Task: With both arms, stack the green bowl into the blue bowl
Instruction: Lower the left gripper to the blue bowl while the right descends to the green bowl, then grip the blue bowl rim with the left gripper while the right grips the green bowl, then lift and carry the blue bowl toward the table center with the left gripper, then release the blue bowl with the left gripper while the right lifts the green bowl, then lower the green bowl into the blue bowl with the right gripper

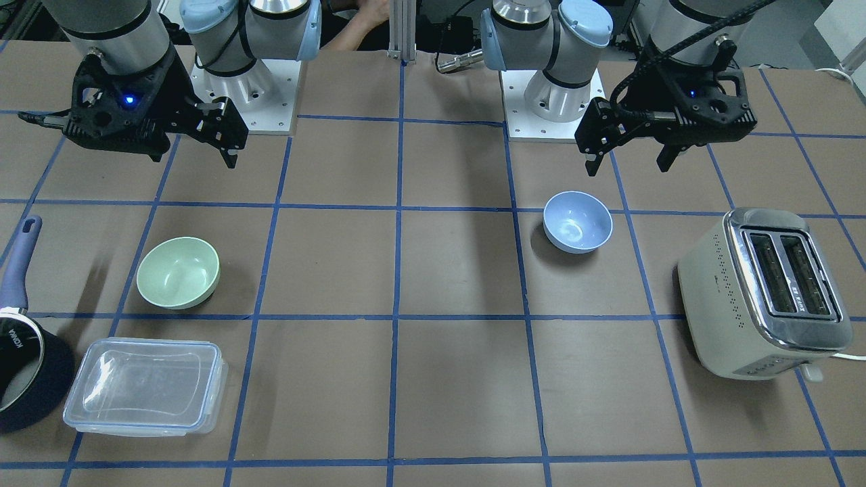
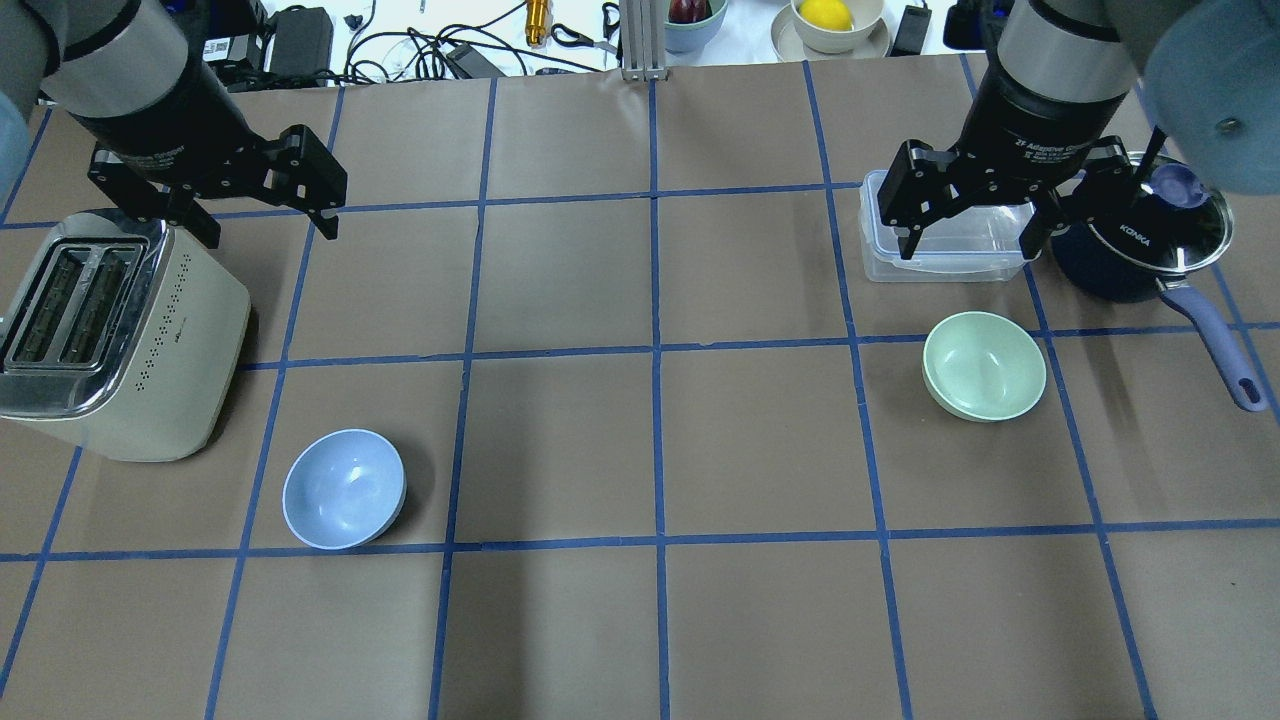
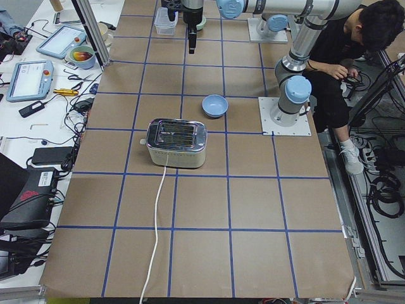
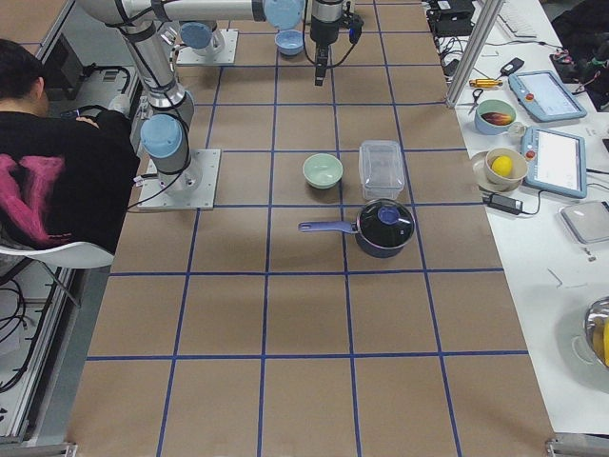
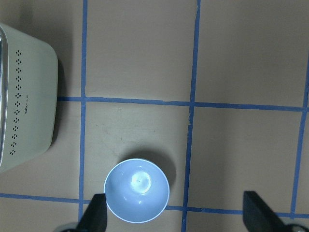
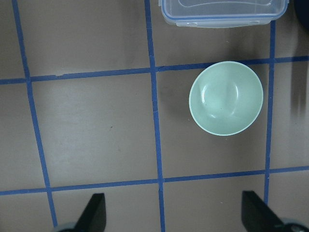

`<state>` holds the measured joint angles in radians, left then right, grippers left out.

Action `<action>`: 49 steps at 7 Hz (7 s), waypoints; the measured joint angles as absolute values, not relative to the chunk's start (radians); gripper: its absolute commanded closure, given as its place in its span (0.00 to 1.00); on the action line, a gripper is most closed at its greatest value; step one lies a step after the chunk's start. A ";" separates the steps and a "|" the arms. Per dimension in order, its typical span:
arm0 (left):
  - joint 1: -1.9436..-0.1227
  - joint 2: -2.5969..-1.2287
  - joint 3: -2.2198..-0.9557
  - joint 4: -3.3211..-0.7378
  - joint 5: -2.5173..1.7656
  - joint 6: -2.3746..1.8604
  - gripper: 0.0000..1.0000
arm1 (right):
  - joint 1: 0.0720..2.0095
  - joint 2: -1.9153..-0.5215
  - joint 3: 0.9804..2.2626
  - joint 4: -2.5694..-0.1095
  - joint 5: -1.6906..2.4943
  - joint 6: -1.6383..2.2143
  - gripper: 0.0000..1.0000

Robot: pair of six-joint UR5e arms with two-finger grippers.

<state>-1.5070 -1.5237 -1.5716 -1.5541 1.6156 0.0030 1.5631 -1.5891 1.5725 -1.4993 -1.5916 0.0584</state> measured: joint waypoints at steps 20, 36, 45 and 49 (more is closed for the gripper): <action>-1.621 -1.663 -2.131 -0.966 1.663 -0.140 1.00 | 1.217 -1.263 1.934 -2.086 -1.591 -0.207 0.39; -1.910 -2.012 -1.559 -1.055 1.539 -0.371 0.00 | 1.354 -1.287 1.629 -1.739 -1.453 -0.283 1.00; -1.559 -1.517 -1.610 -1.511 1.563 0.060 0.00 | 1.753 -1.154 1.639 -2.054 -1.298 0.186 1.00; -1.553 -1.523 -1.617 -1.444 1.577 0.063 0.00 | 1.786 -1.115 1.644 -2.045 -1.313 0.244 0.01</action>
<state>-1.5527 -1.5225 -1.6170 -1.4444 1.5768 0.0632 1.7860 -1.1146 1.6442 -2.0449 -1.3131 0.2436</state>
